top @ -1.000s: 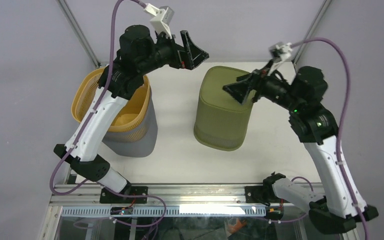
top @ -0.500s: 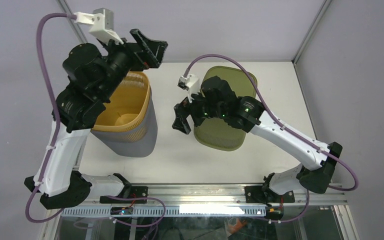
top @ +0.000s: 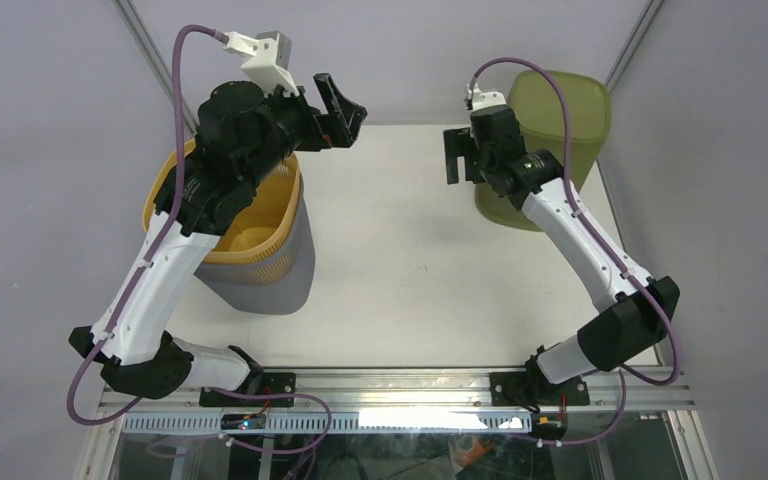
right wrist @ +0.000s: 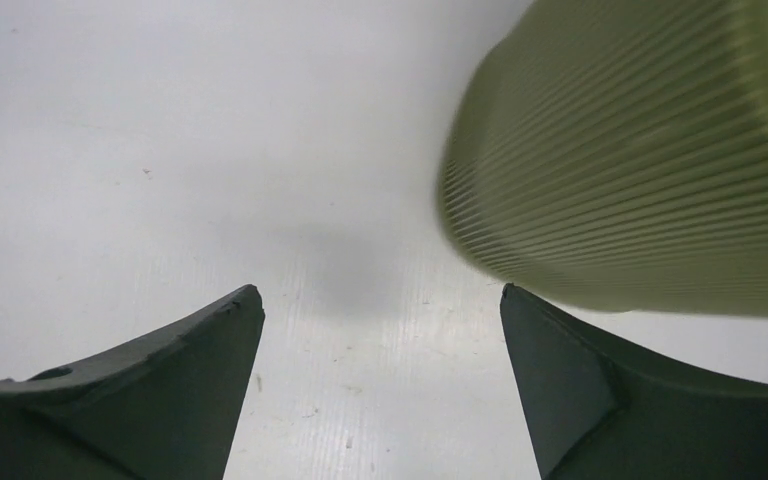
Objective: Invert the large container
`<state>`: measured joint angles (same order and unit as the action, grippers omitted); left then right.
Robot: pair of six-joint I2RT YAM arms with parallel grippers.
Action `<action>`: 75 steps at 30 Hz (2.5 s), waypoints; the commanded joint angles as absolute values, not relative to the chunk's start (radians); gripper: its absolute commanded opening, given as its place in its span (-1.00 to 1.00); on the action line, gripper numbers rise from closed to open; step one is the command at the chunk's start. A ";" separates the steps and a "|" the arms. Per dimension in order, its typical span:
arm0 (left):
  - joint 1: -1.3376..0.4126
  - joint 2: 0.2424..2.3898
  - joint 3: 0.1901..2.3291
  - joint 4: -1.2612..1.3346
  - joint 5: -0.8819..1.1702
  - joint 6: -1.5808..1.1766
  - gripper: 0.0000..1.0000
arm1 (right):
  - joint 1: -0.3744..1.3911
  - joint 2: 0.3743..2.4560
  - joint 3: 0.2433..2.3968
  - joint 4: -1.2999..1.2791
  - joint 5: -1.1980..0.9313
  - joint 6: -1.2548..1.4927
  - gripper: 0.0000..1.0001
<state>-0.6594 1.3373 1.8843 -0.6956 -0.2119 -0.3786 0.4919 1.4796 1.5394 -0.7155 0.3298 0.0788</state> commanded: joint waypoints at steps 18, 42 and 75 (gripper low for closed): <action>-0.658 1.121 1.651 -0.835 -0.394 -0.182 0.95 | 0.575 1.267 1.251 -0.543 0.033 0.326 0.85; -0.658 1.143 1.588 -1.008 -0.427 -0.246 -0.93 | 0.597 1.334 1.265 -0.497 0.006 0.406 0.82; -0.728 1.482 1.952 -0.593 0.043 -0.291 -1.00 | 0.629 1.235 1.373 -0.277 -0.153 0.961 0.12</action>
